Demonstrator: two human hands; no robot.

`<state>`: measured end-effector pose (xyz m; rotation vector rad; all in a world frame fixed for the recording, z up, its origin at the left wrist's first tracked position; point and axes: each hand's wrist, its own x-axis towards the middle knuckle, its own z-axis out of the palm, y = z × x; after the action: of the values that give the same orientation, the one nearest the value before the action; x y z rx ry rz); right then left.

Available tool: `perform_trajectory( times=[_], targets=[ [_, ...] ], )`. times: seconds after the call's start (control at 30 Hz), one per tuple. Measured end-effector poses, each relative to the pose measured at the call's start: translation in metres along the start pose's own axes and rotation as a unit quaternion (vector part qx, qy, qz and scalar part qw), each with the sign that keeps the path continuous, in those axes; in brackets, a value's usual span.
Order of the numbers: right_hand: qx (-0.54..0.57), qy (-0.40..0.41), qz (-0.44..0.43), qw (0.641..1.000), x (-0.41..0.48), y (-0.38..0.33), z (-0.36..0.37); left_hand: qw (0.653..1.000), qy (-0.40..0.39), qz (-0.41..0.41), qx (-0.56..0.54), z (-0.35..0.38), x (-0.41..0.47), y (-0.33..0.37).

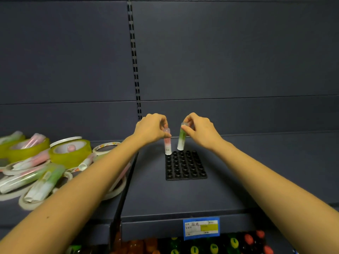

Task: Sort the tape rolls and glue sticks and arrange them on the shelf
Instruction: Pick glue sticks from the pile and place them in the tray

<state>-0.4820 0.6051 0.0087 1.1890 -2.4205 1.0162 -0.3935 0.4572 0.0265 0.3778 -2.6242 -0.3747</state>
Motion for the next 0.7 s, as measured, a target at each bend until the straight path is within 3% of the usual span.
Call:
perform_trajectory(
  times=[0.47, 0.7],
  targets=[
    [-0.018, -0.058, -0.044, 0.997, 0.014, 0.001, 0.016, 0.999, 0.022, -0.024, 0.029, 0.012, -0.002, 0.007],
    [-0.122, -0.036, -0.084, 0.988, 0.018, -0.003, 0.014, 0.998, -0.027, -0.058, -0.002, 0.002, -0.006, 0.011]
  ],
)
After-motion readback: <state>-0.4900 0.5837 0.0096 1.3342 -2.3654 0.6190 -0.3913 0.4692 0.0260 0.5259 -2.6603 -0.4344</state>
